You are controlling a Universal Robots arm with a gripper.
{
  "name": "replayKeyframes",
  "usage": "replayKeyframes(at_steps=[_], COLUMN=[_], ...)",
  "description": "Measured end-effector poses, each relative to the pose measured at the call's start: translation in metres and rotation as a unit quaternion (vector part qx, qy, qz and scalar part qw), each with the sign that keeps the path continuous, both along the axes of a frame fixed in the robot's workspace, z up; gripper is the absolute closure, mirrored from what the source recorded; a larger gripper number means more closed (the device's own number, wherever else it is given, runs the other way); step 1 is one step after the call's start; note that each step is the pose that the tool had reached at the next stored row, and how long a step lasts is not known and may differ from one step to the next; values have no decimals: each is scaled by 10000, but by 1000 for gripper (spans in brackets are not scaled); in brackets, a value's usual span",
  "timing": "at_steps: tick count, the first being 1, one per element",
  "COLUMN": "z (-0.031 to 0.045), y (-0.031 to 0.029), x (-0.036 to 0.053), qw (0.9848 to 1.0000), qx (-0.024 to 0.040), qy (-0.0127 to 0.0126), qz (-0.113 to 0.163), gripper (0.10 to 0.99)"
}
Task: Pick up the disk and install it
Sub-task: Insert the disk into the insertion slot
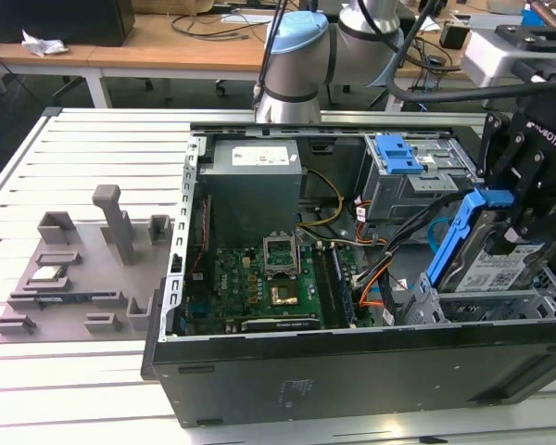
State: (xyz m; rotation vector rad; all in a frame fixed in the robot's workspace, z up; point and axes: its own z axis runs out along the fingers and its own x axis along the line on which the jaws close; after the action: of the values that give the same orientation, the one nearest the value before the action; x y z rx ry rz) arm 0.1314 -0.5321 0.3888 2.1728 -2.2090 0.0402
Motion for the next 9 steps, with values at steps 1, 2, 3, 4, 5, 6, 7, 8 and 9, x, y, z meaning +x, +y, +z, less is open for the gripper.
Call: replayKeyframes(at_steps=[1, 2, 3, 4, 5, 6, 7, 8, 9], z=[-46, -50, -51, -53, -54, -55, -56, -57, -58], y=[0, 0, 0, 0, 0, 0, 0, 0, 0], x=[0, 0, 0, 0, 0, 0, 0, 0, 0], qw=[10000, 10000, 10000, 10000, 10000, 10000, 10000, 10000, 10000], qx=[0, 1, -1, 0, 0, 0, 0, 0, 0], qy=[0, 0, 0, 0, 0, 0, 0, 0, 0], qz=[0, 0, 0, 0, 0, 0, 0, 0, 0], gripper=[722, 722, 714, 651, 651, 651, 651, 663, 663])
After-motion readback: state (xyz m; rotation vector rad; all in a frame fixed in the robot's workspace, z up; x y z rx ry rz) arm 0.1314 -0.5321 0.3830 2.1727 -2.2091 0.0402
